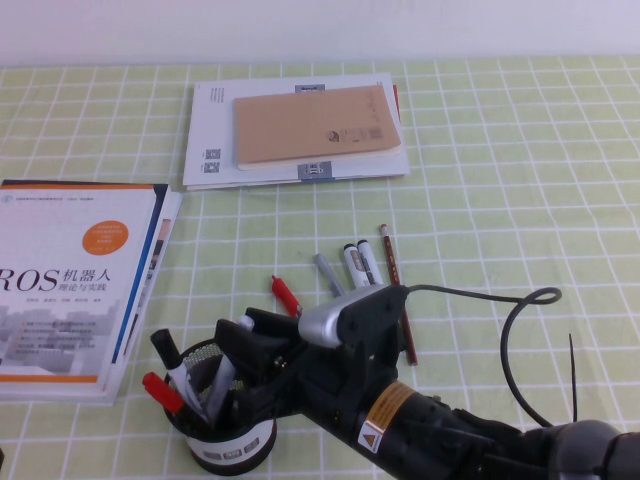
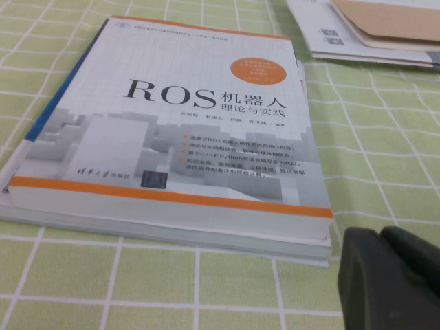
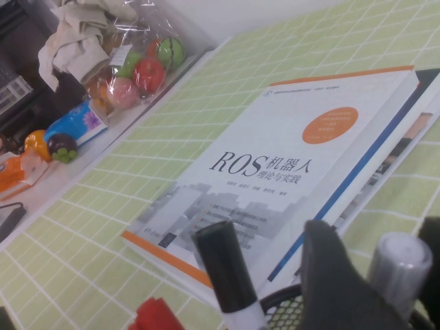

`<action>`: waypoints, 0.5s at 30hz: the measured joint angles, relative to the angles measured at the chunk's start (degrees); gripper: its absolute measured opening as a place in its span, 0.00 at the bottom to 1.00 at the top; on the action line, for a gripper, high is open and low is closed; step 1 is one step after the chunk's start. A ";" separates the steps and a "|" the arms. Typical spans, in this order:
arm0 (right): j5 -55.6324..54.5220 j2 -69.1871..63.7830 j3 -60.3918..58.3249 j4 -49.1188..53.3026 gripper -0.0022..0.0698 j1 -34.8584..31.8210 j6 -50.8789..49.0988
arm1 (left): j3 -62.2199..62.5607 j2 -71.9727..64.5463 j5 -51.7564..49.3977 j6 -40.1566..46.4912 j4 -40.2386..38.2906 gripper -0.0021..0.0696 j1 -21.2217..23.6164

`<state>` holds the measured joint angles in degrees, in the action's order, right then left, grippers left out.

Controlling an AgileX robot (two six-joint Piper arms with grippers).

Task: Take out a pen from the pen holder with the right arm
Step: 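Take a marker out of the pen holder and lay it on the table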

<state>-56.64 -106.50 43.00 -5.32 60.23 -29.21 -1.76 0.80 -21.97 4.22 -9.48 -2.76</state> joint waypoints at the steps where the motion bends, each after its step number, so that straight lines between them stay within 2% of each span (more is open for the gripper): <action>1: 0.00 0.00 0.00 0.00 0.35 0.00 0.00 | 0.00 0.00 0.00 0.00 0.00 0.02 0.00; 10: 0.00 0.00 0.00 0.00 0.16 0.00 0.00 | 0.00 0.00 0.00 0.00 0.00 0.02 0.00; 15: 0.00 0.00 0.00 0.00 0.16 0.00 0.00 | 0.00 0.00 0.00 0.00 0.00 0.02 0.00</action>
<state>-56.64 -106.50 43.00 -5.32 60.23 -29.21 -1.76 0.80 -21.97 4.22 -9.48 -2.76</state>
